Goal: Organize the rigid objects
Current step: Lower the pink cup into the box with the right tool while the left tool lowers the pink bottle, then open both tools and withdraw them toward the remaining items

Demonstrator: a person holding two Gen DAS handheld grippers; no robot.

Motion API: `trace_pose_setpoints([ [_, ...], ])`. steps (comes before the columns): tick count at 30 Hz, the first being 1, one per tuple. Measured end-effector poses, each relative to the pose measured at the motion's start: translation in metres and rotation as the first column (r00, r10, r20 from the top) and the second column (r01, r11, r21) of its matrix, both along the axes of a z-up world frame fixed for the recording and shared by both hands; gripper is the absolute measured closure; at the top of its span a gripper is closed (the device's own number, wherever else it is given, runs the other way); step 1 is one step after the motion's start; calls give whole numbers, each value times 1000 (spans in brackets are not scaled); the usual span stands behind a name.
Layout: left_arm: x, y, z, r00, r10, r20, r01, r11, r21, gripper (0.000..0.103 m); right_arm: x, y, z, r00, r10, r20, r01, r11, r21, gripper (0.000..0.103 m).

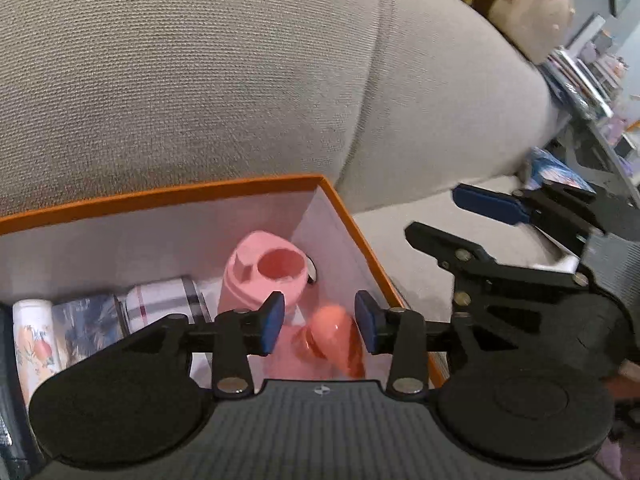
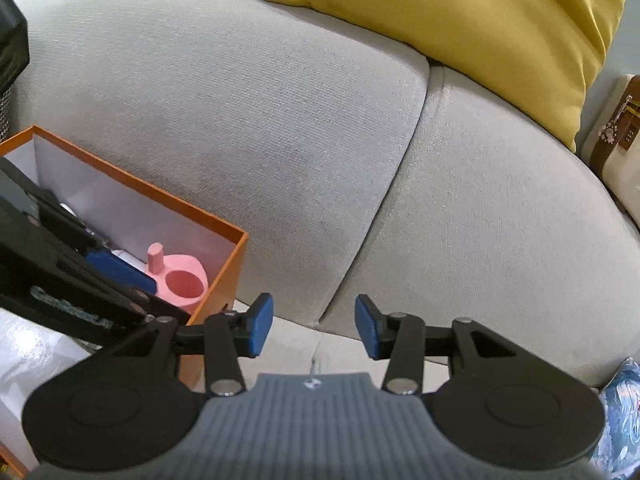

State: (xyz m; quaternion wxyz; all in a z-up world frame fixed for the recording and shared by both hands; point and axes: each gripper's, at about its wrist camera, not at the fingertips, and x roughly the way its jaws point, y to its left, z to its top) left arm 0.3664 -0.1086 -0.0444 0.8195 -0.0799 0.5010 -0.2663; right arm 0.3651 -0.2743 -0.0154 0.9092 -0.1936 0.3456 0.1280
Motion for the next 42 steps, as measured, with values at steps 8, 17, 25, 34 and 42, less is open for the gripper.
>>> trace_pose_setpoints([
  [8,-22,-5,-6,973,-230,-20,230,959,167,66,-7,0,-5,1000,-11,-15,12,1000,22,56],
  [17,-9,-28,-27,931,-356,-76,362,883,299,68,-12,-1,-12,999,2,-40,-1,1000,31,55],
  [25,-1,-37,-29,928,-360,-93,372,884,282,72,-9,0,-21,998,13,-65,-9,998,56,55],
  [34,-8,-27,-13,944,-325,-63,330,909,255,74,-20,3,-10,999,9,-42,-7,998,58,55],
  [42,-71,23,55,978,-189,89,185,981,52,70,-74,-1,27,998,-45,34,38,984,174,55],
])
